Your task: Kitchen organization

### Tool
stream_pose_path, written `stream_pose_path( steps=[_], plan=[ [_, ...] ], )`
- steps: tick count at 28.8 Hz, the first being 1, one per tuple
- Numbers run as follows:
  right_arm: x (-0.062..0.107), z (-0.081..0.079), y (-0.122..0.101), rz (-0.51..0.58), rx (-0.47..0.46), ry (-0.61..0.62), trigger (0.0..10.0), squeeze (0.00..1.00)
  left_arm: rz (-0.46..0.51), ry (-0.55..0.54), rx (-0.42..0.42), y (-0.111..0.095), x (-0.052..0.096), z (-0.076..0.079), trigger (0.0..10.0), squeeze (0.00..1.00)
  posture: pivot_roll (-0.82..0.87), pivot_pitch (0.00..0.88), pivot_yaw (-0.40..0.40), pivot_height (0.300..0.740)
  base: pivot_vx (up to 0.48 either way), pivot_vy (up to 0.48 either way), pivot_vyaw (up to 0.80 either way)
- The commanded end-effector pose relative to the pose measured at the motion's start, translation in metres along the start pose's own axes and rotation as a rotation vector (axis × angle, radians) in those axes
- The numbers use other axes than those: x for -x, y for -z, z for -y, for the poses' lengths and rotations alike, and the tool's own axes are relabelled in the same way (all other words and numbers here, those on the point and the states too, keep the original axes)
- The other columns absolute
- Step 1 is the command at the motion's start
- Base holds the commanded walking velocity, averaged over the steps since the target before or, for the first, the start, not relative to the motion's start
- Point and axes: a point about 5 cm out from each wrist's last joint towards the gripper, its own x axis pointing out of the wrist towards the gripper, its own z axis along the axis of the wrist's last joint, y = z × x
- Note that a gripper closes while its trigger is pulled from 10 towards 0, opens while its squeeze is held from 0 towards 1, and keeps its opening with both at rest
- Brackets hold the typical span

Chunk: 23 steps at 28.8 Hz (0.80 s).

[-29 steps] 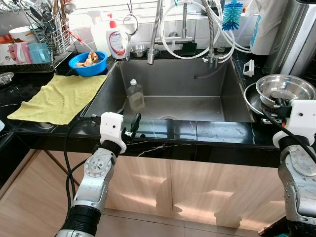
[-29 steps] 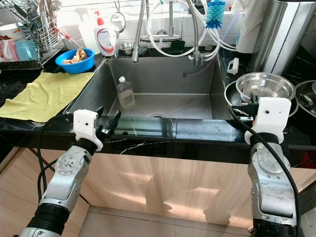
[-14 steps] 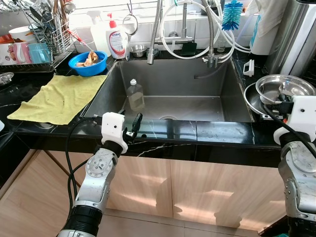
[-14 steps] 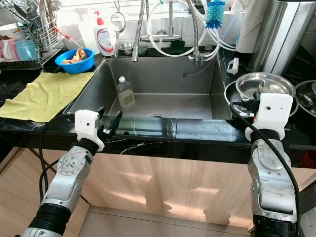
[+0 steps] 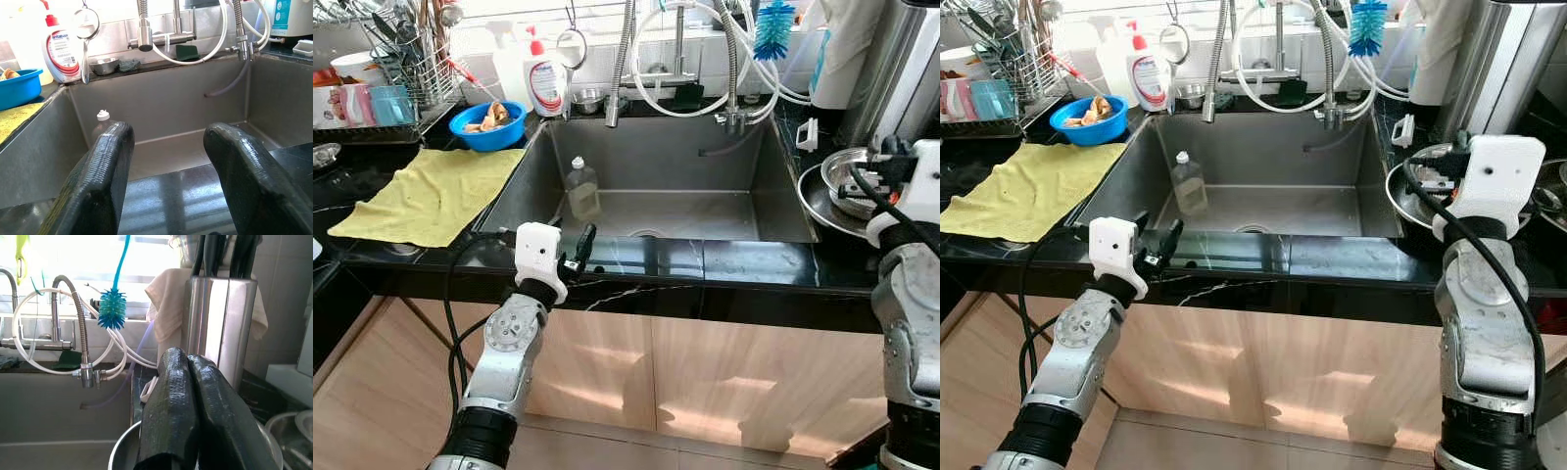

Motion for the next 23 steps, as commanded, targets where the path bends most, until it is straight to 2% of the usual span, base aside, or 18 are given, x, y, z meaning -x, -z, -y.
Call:
stream_pose_path(
  steps=[1,4,5,6,13,15,16,17,19,23],
  plan=[
    [-0.004,-0.007,-0.015,0.059,0.006,-0.036,10.0,0.00,0.009,-0.012,-0.007,-0.002,-0.002,-0.003,10.0,0.00,-0.15,0.000,0.092,0.740,0.000,0.000,0.00],
    [-0.006,-0.014,-0.018,0.074,-0.017,-0.107,10.0,0.00,0.009,-0.016,-0.006,-0.002,-0.003,-0.003,10.0,0.00,-0.15,0.000,0.092,0.740,0.000,0.000,0.00],
    [-0.008,-0.026,-0.017,0.070,-0.043,-0.222,10.0,0.00,0.010,-0.018,-0.005,-0.002,-0.003,-0.003,10.0,0.00,-0.16,0.000,0.091,0.740,0.000,0.000,0.00],
    [-0.009,-0.033,-0.016,0.064,-0.050,-0.285,10.0,0.00,0.010,-0.018,-0.004,-0.002,-0.003,-0.003,10.0,0.00,-0.15,0.000,0.089,0.740,0.000,0.000,0.00],
    [-0.008,-0.051,-0.006,0.025,-0.075,-0.450,10.0,0.00,0.013,-0.024,-0.002,-0.002,-0.003,-0.003,10.0,0.00,-0.15,0.000,0.083,0.740,0.000,0.000,0.00],
    [-0.009,-0.059,0.006,-0.019,-0.107,-0.525,10.0,0.00,0.013,-0.027,-0.001,-0.002,-0.003,-0.003,10.0,0.00,-0.15,0.000,0.081,0.740,0.000,0.000,0.00],
    [-0.009,-0.064,0.014,-0.055,-0.156,-0.574,10.0,0.00,0.013,-0.029,-0.001,-0.002,-0.003,-0.003,10.0,0.00,-0.15,0.000,0.081,0.740,0.000,0.000,0.00],
    [-0.009,-0.064,0.014,-0.055,-0.156,-0.574,10.0,0.00,0.013,-0.029,-0.001,-0.002,-0.003,-0.003,10.0,0.00,-0.15,0.000,0.081,0.740,0.000,0.000,0.00],
    [-0.010,-0.068,0.026,-0.099,-0.217,-0.633,10.0,0.00,0.014,-0.032,-0.001,-0.002,-0.003,-0.003,10.0,0.00,-0.15,0.000,0.079,0.740,0.000,0.000,0.00],
    [-0.013,-0.067,0.035,-0.131,-0.241,-0.625,10.0,0.00,0.014,-0.035,-0.002,-0.002,-0.003,-0.004,10.0,0.00,-0.14,0.000,0.077,0.740,0.000,0.000,0.00]
  ],
)
